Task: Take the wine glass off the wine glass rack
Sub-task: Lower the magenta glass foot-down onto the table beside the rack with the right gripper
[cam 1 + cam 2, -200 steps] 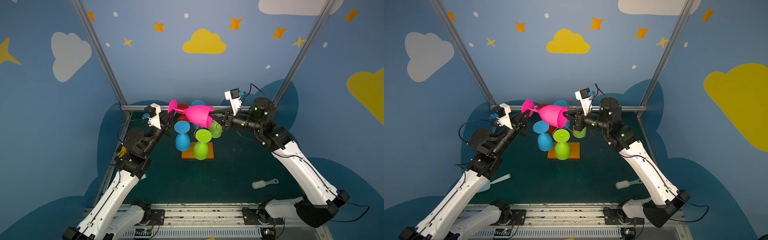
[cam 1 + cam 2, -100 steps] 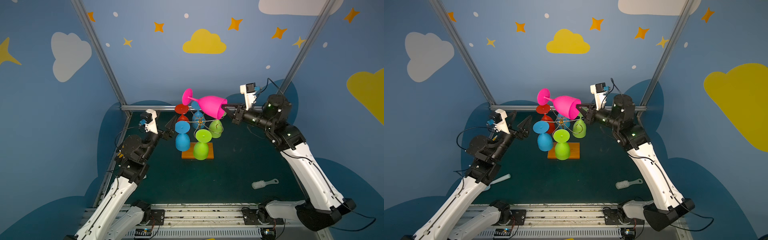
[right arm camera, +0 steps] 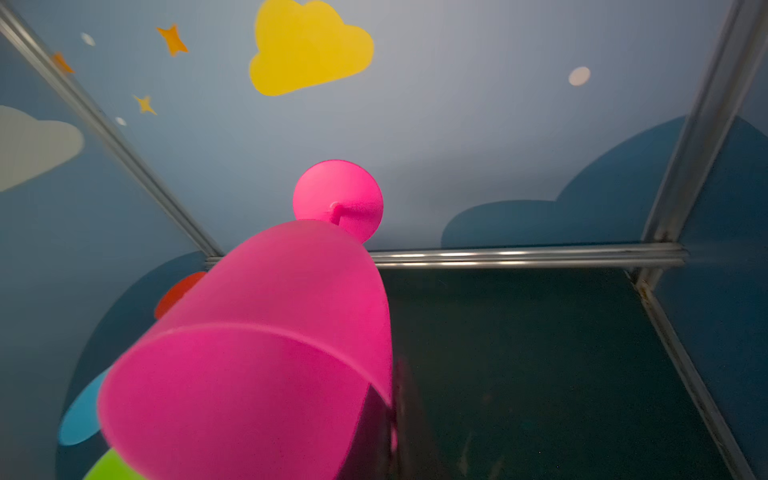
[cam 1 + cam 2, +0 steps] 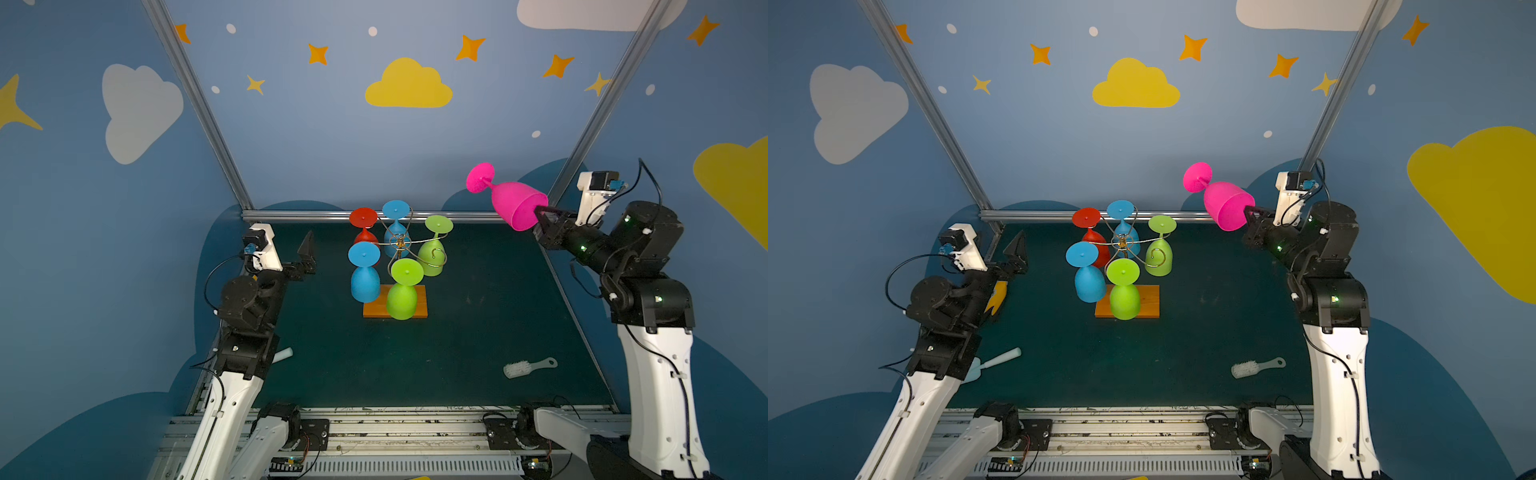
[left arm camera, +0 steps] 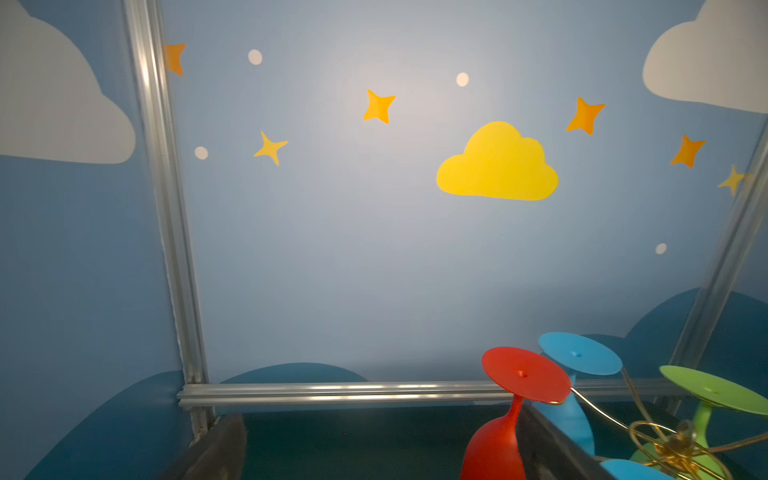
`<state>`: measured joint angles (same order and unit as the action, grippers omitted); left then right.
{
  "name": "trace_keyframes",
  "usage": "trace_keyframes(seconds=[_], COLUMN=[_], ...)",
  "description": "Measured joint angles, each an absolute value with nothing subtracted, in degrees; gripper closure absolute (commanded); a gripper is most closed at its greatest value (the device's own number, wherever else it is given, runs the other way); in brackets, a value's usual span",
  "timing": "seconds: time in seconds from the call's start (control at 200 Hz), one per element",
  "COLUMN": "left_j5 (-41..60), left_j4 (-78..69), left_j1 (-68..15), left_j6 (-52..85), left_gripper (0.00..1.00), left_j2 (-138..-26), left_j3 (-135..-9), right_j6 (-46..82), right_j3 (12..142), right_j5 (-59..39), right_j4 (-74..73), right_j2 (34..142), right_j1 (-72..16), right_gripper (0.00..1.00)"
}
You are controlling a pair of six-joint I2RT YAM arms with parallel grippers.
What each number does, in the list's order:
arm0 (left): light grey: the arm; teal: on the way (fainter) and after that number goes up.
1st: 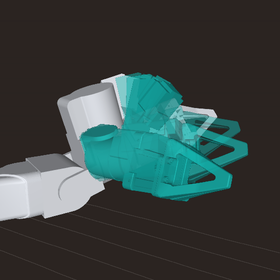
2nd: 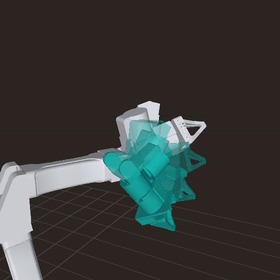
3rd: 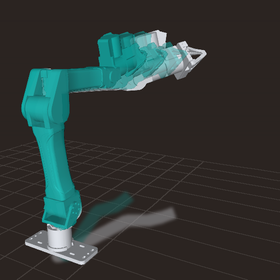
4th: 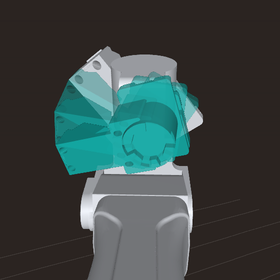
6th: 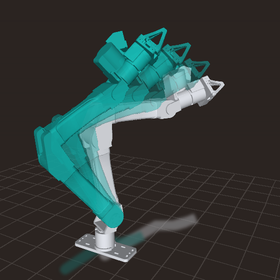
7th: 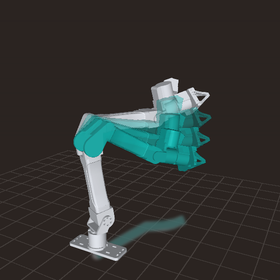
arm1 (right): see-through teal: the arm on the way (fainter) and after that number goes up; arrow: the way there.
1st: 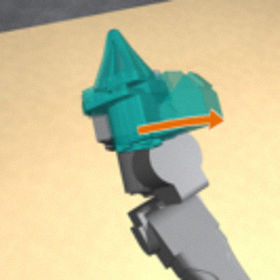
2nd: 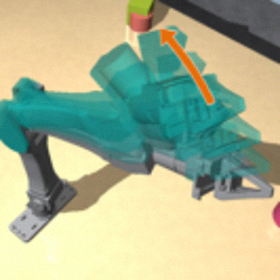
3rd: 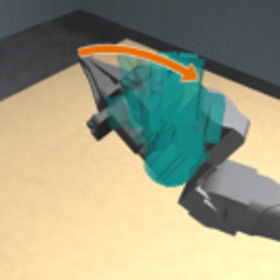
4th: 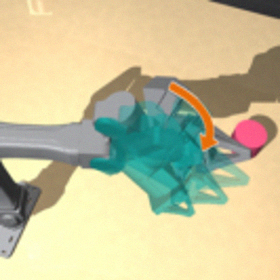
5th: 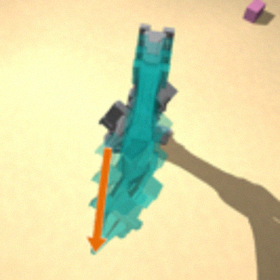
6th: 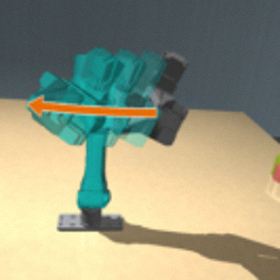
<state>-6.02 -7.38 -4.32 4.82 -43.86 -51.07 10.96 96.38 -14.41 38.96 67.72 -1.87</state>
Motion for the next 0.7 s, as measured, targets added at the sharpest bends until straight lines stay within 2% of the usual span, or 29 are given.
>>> trace_keyframes(seconds=[0.145, 0.471, 0.701], left_j5=[-6.2, -7.3, -7.0], left_j4=[-7.0, -7.7, -7.7], left_j1=[-2.3, -0.7, 0.7], left_j6=[4.1, 3.1, 4.2], left_gripper=[0.0, 0.0, 0.0], left_j2=[-43.3, -42.3, -41.3], left_j3=[-50.0, -41.6, -40.6], right_j6=[7.8, 2.3, -0.4], right_j3=[99.6, 118.8, 129.5], right_j5=[-10.7, -4.7, -0.6], right_j4=[44.7, 58.9, 66.0], right_j2=[76.7, 96.0, 107.3], right_j1=[-1.6, -3.9, -7.8], right_gripper=[1.0, 1.0, 1.0])
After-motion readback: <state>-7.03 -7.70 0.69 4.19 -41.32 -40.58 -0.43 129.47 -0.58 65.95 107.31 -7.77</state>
